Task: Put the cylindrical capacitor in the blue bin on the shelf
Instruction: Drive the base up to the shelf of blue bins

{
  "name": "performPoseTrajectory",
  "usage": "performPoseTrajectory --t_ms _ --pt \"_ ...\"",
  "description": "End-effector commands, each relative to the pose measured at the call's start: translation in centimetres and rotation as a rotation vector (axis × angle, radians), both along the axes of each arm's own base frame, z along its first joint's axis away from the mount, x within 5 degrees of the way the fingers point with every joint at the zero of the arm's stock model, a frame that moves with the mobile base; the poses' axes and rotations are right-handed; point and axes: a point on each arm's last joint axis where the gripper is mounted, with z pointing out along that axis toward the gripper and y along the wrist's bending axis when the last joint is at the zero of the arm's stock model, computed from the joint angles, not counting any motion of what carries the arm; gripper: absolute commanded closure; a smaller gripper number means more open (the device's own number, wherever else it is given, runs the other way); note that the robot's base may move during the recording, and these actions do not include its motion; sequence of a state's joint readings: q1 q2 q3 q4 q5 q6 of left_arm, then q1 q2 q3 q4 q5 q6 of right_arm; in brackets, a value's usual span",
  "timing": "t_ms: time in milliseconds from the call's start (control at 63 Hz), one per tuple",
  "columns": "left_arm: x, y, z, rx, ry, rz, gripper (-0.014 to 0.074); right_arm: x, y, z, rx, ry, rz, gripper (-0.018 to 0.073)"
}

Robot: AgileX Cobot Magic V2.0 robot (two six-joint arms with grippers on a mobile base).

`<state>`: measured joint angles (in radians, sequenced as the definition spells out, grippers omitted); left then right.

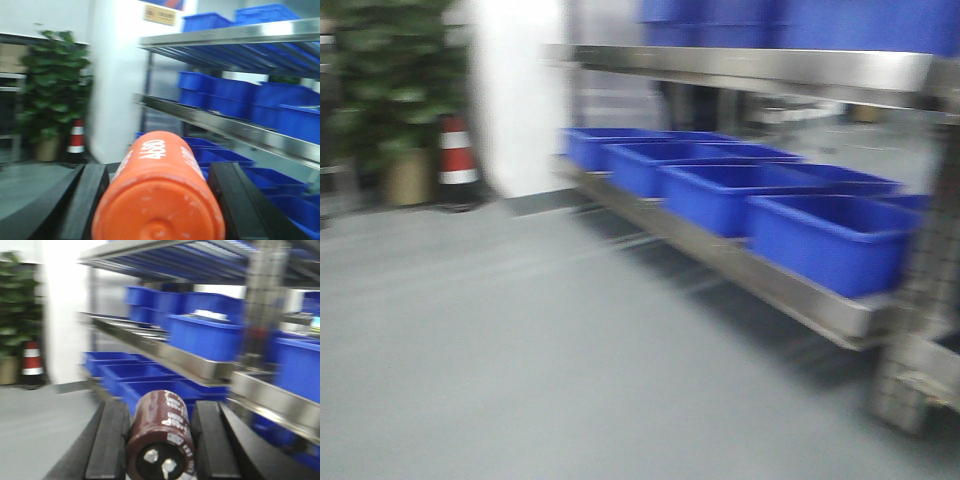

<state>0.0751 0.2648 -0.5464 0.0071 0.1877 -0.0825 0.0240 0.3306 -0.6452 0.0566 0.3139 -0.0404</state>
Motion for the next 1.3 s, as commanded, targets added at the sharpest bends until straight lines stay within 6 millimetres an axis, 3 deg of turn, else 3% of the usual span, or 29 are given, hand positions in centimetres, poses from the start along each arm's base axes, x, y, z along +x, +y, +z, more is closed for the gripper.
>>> performPoseTrajectory --t_ms 0,1286 --pt "-0.15 0.00 0.25 -0.004 -0.026 0.001 0.0708 -0.11 -0.02 0.23 -0.003 -0.032 -0.002 0.0725" --pt "-0.15 0.00 0.25 -0.004 -0.026 0.001 0.0708 -0.11 -0.02 0.23 -0.003 -0.032 -0.002 0.0725"
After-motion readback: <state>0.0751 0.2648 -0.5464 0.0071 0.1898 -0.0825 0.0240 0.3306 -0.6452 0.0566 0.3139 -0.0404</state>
